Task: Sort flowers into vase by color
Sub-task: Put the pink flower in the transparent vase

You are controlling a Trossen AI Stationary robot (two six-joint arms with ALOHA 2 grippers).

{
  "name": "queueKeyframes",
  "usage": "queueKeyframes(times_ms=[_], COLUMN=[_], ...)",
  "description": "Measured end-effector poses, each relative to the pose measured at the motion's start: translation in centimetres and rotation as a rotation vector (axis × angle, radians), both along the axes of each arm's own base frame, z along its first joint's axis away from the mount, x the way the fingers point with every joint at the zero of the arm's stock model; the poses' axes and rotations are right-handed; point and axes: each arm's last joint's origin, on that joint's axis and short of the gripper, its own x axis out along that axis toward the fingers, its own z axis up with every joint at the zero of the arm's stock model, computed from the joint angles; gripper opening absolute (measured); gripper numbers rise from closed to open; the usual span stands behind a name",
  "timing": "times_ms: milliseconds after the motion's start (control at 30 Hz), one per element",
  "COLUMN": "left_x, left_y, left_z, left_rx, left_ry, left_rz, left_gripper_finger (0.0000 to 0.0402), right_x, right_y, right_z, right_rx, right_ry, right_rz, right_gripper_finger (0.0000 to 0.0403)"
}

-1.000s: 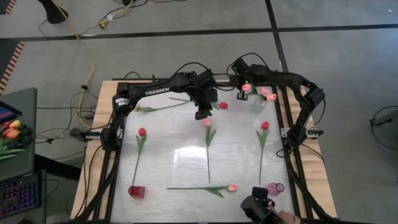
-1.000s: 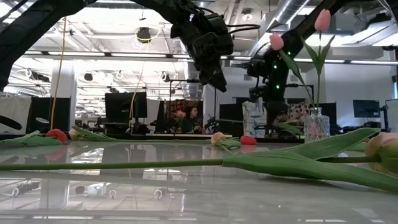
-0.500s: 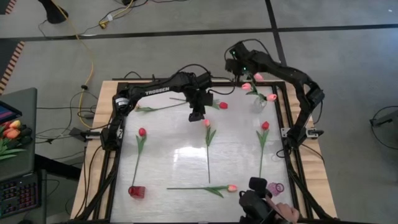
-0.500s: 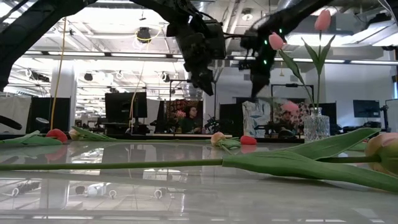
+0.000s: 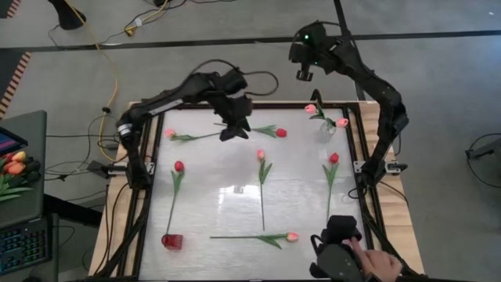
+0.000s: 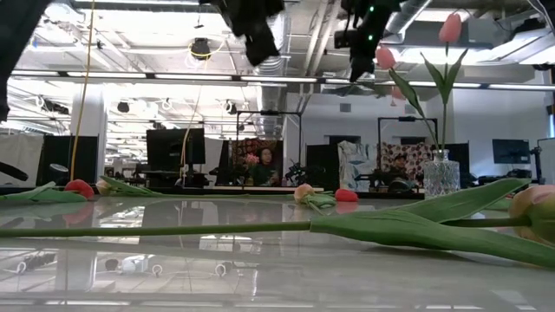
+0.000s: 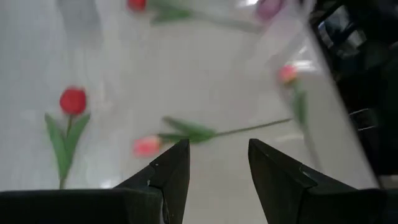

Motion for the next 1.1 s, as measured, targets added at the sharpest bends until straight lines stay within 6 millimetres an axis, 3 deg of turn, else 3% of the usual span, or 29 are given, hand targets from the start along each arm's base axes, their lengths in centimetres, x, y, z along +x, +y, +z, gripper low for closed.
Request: queueKeyframes(times_ms=[267,467,667,933,1100], left_x=[-5.1,-7.6,-10.7,-14.2,-14.5], left_y=[-0.9,-1.6,-2.4,-4.1,-4.3], left_z=[4.9,5.6,6.5,9.1,9.5], left_rx=[-0.14,-0.245,-0.299,-0.35,-0.374], left_ry=[-0.198,-0.251,-0.224,-0.31,-0.336], left_rz=[0.043,0.238,0.499,0.597,0.634], left_gripper_finger=[0.0151,0.0151,0.0151,0.0151,0.0151], right_x=[1.0,2.6,4.2,7.4,9.0], right_y=[1.8,4.0,6.5,12.5,17.0], right_z=[3.2,4.4,4.3,3.9,4.0], right_rx=[-0.161,-0.231,-0.246,-0.251,-0.317], right_ry=[0.117,0.181,0.261,0.298,0.338], right_rz=[0.16,0.268,0.364,0.556,0.634], right_gripper_finger=[0.0022,0.0022,0.0022,0.0022,0.0022])
